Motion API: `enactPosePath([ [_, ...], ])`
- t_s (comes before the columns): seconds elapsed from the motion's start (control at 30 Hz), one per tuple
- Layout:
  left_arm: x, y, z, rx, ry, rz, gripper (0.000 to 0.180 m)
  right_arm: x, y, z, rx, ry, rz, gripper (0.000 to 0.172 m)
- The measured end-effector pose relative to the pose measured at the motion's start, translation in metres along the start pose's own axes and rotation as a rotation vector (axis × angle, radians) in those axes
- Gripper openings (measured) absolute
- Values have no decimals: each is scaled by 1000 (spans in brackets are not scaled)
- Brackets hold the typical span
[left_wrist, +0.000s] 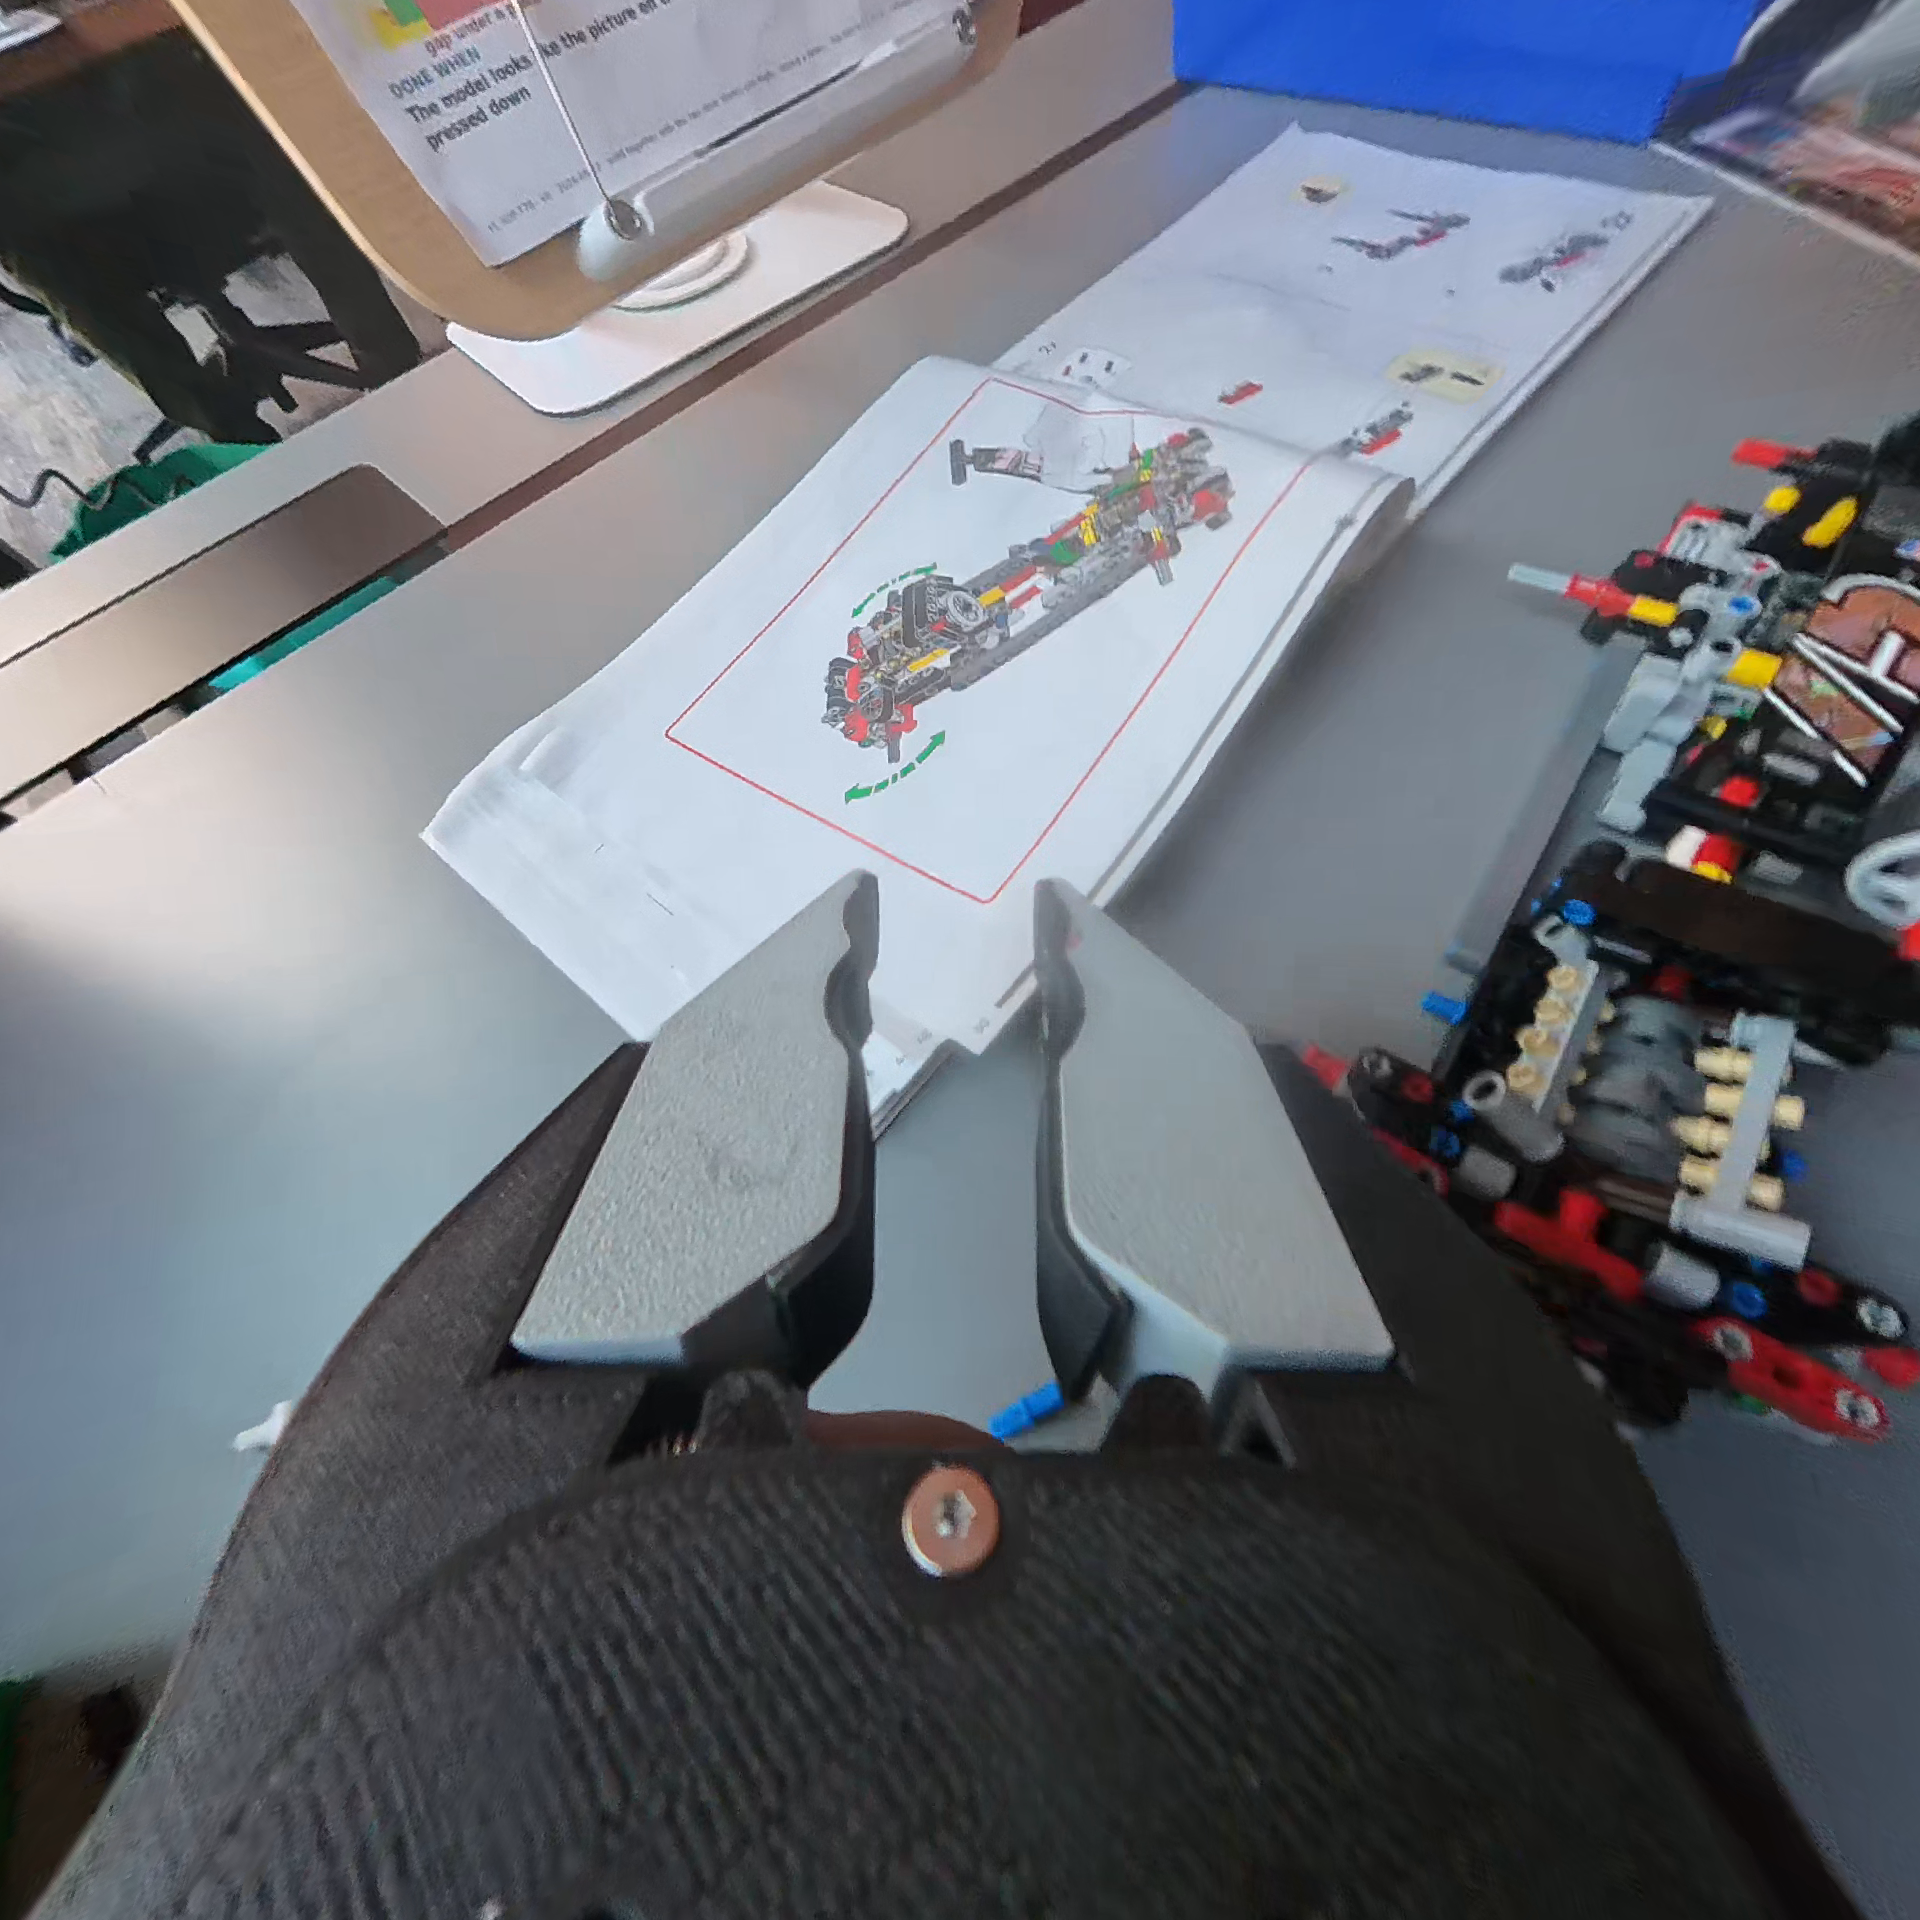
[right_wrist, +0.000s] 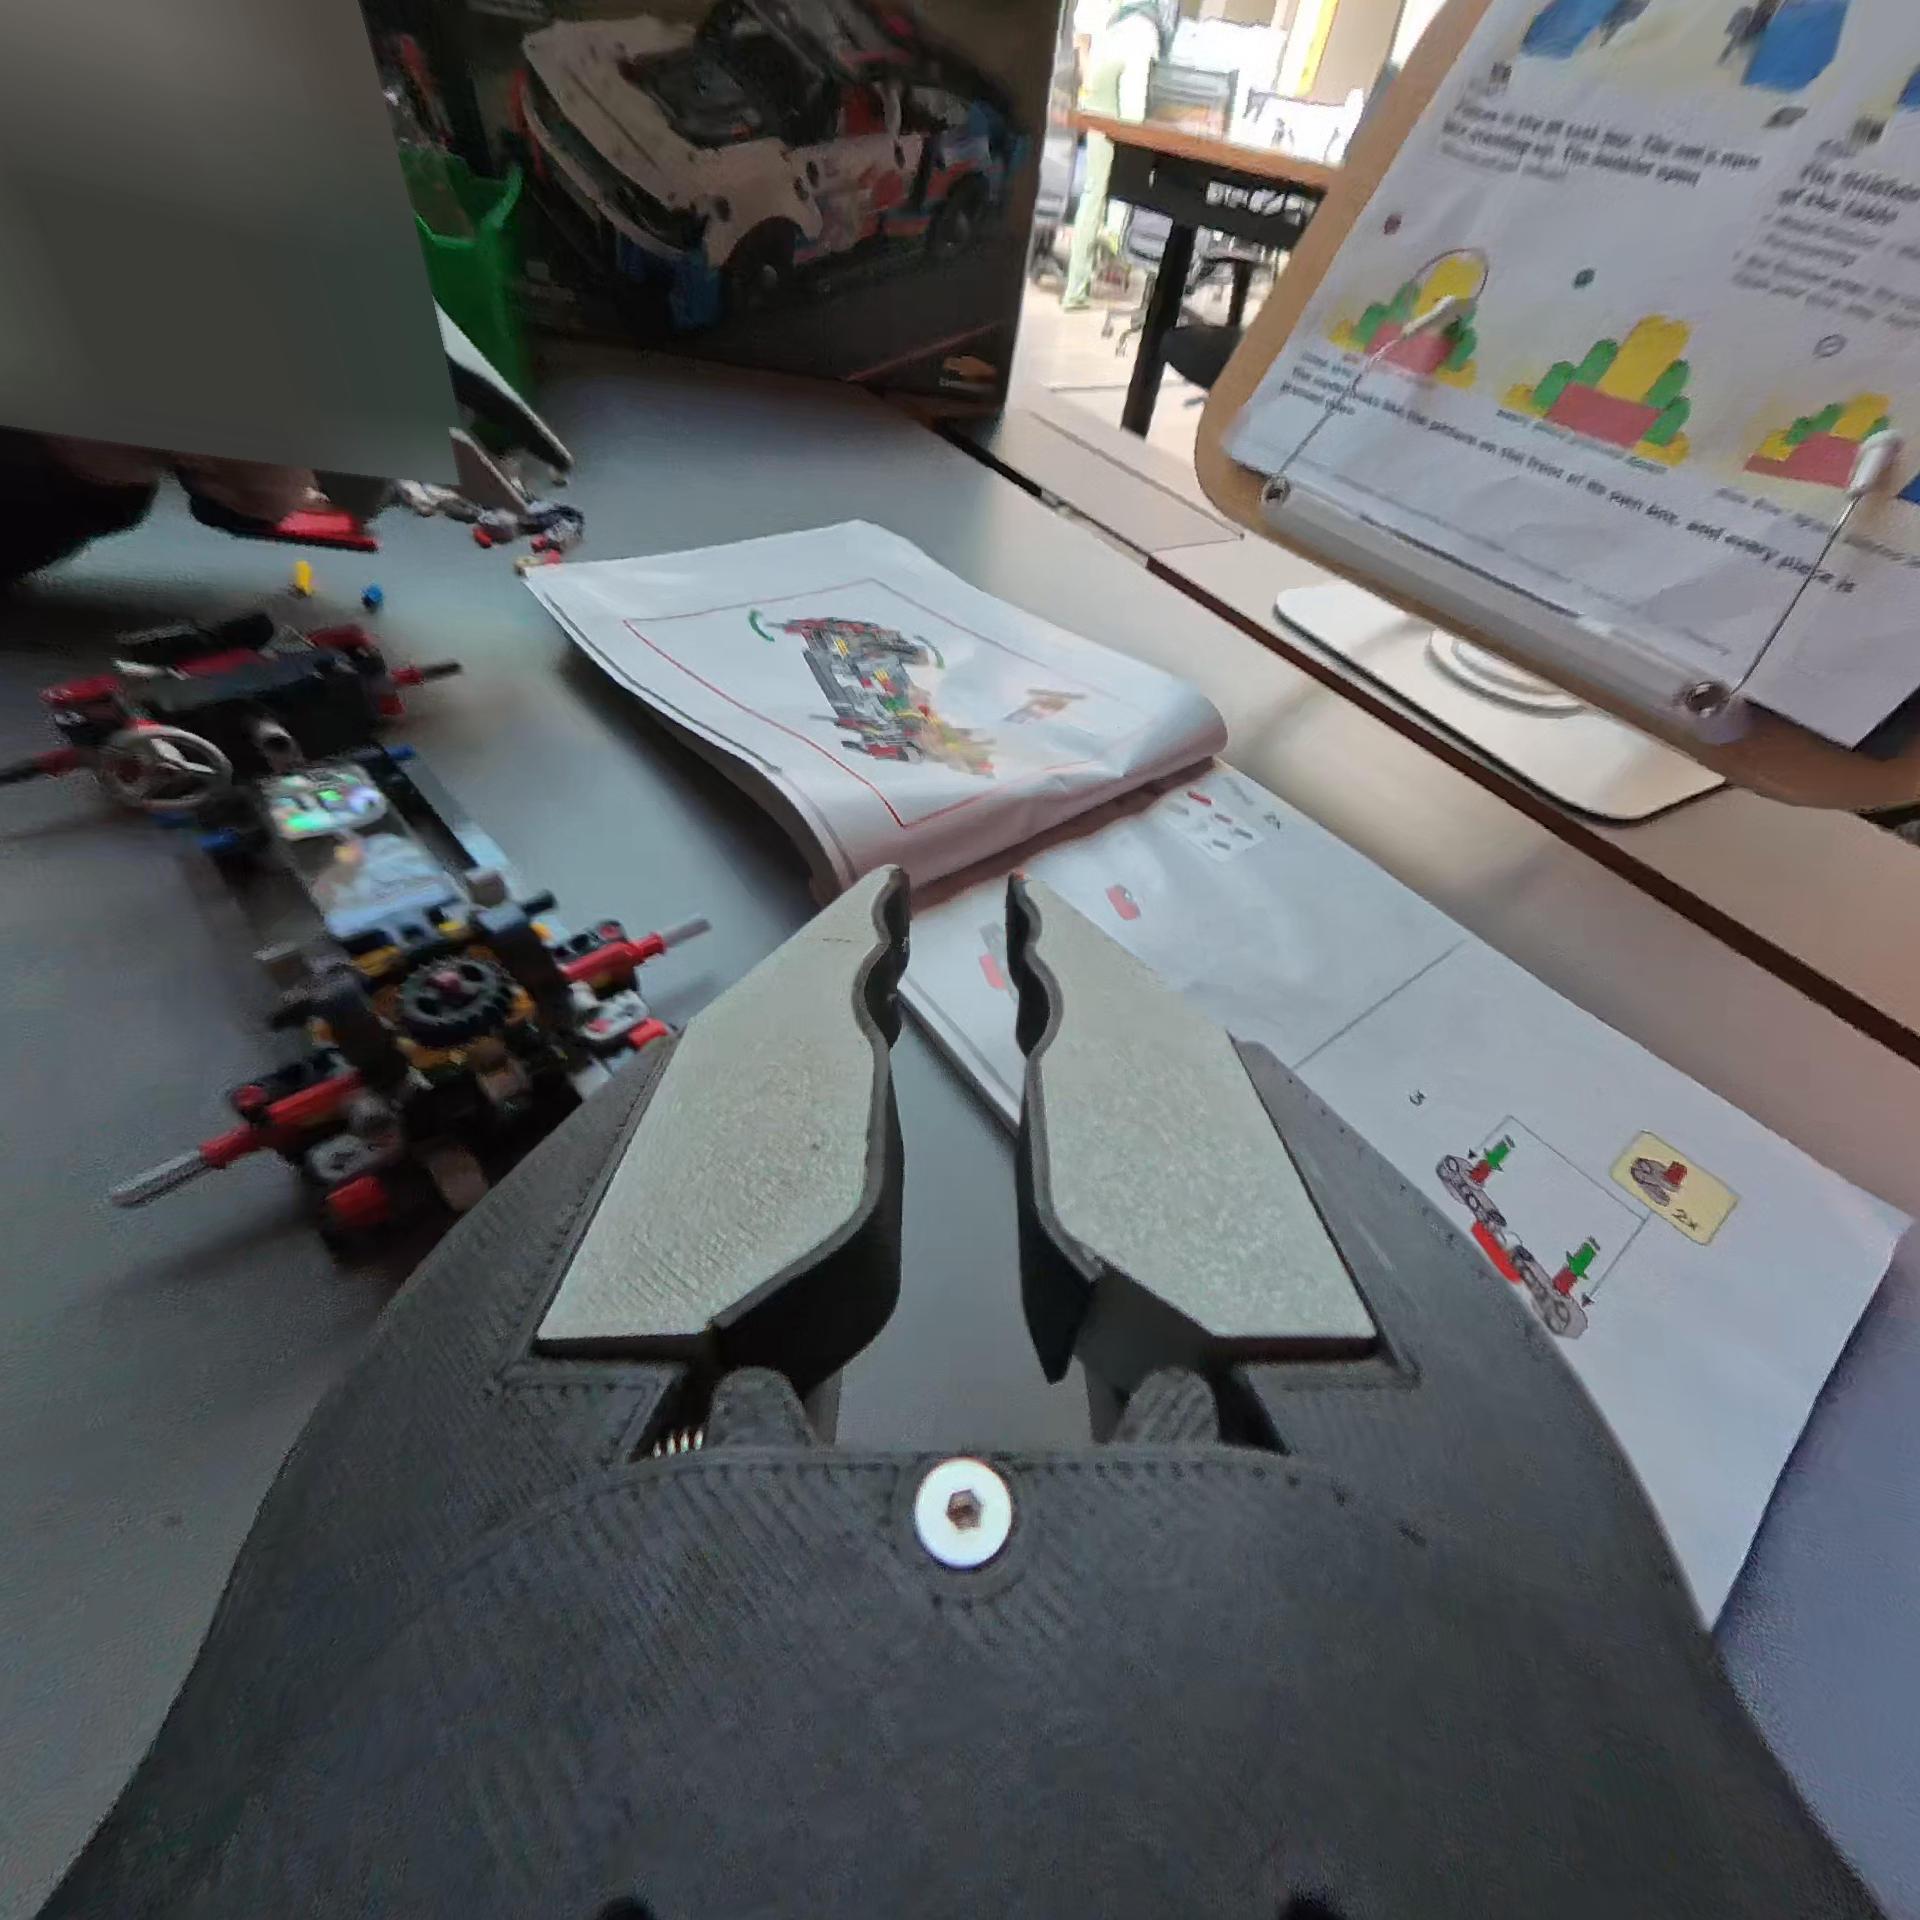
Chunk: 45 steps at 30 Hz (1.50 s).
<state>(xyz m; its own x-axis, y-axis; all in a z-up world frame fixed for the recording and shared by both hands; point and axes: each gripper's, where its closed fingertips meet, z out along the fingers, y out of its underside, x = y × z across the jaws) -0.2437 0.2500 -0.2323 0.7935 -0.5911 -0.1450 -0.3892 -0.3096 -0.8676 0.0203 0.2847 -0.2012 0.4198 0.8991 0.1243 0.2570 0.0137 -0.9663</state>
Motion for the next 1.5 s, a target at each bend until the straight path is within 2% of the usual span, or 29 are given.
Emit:
enactPosePath([
  [0.1,17,5,-23,28,53,74,31,-73,-32,-10,57,-108,-130,8],
  [0.17,32,12,-41,51,94,136,32,-140,-30,-7,-12,-273,-163,10],
  [0.23,48,24,-53,39,164,138,42,-198,-27,-1,-63,-393,-155,12],
  [0.37,71,35,-61,72,285,53,50,-264,-24,25,-121,-388,-213,10],
  [0.47,74,34,-64,82,295,38,55,-268,-9,54,-220,-204,-283,13],
  [0.67,82,48,-55,-34,352,40,58,-283,11,86,-320,-60,-382,10],
  [0.9,88,50,-53,-61,403,41,51,-281,16,96,-331,-29,-465,11],
  [1.0,89,51,-52,-64,400,48,54,-281,25,97,-371,-66,-458,5],
  [1.37,86,51,-50,-77,398,21,58,-274,26,88,-374,-100,-357,1],
  [1.5,87,51,-52,-68,398,35,54,-275,30,83,-407,-89,-313,14],
])
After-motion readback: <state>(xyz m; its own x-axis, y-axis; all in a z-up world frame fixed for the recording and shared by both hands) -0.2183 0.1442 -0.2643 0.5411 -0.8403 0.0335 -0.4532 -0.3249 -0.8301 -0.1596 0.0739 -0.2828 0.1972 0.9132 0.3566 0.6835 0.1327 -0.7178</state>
